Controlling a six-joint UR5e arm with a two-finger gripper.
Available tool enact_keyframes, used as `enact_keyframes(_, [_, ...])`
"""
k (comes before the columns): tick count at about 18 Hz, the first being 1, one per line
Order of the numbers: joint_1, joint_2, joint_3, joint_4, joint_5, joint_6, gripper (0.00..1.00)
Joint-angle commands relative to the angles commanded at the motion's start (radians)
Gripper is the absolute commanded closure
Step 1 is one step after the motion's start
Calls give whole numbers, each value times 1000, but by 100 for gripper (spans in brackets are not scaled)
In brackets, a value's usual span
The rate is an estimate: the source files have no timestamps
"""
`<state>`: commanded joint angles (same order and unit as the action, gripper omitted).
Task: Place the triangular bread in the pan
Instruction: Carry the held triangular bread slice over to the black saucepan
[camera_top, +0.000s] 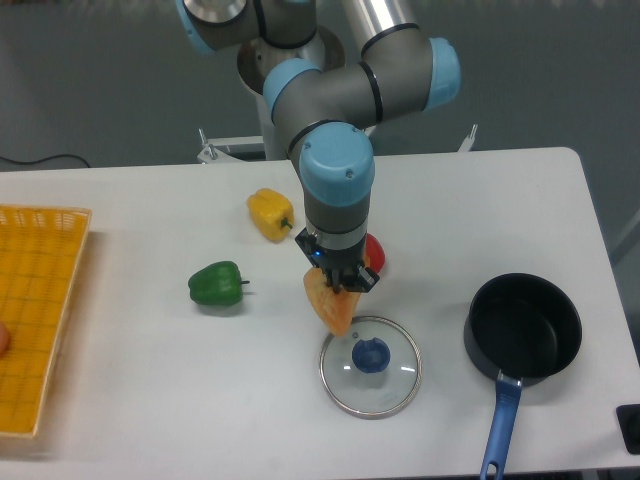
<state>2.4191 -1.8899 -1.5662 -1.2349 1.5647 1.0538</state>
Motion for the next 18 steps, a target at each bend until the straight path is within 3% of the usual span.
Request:
enact_keyframes(9, [58,2,11,-2,3,69,86])
enact_keyframes(18, [141,-15,58,-58,3,162,86])
